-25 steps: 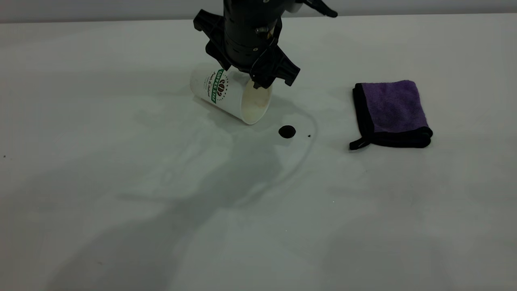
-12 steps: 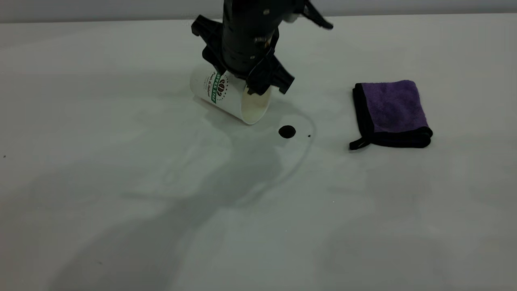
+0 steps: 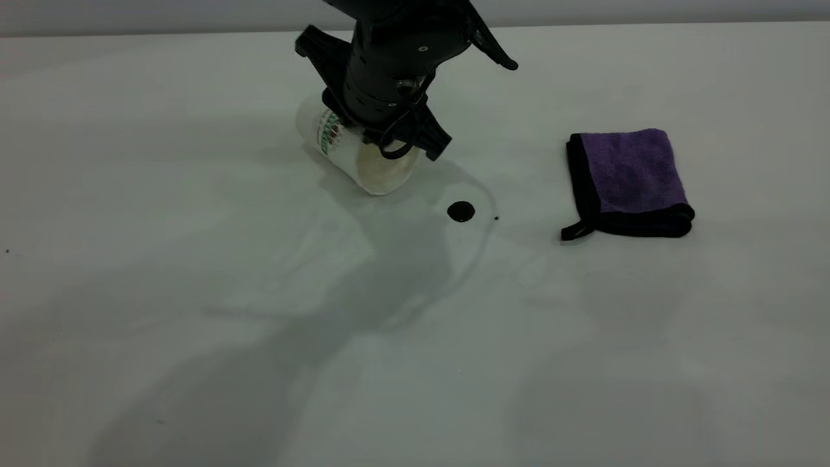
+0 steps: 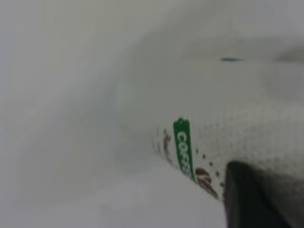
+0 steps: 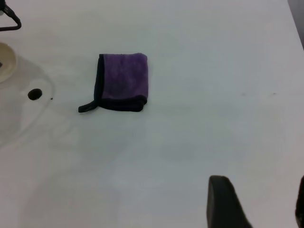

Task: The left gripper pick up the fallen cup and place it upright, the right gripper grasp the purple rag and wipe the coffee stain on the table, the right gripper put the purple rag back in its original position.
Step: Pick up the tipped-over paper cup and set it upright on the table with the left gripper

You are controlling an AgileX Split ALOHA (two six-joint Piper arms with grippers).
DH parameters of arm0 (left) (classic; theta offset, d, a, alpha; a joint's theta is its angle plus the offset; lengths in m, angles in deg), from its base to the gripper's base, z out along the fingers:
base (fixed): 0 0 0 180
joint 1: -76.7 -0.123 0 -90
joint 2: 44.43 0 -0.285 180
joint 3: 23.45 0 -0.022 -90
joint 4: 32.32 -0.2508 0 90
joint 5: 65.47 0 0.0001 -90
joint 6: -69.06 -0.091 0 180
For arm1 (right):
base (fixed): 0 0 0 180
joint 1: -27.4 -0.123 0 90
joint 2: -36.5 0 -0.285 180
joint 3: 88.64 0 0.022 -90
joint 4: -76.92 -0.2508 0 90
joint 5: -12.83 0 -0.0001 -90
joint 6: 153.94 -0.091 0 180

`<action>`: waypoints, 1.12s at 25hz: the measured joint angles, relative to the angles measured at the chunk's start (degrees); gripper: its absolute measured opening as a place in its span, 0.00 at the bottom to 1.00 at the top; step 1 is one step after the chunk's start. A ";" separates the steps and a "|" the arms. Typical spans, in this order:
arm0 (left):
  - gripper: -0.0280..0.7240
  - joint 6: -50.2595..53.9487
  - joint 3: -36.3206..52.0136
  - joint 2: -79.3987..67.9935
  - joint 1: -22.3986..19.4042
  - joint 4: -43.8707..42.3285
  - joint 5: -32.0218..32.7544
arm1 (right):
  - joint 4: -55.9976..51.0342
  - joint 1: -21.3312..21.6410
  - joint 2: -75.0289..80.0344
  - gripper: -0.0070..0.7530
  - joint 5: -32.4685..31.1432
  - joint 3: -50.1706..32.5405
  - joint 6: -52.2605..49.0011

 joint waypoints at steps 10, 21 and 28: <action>0.05 -17.96 -0.02 8.09 -3.07 11.14 9.80 | 0.00 0.00 0.00 0.54 0.00 0.00 0.00; 0.05 -57.76 -3.55 9.52 -21.09 59.55 11.43 | 0.00 0.00 0.00 0.54 0.00 0.00 0.00; 0.05 -62.48 -6.75 7.17 -23.51 67.24 13.71 | 0.00 0.00 0.00 0.54 0.00 0.00 0.00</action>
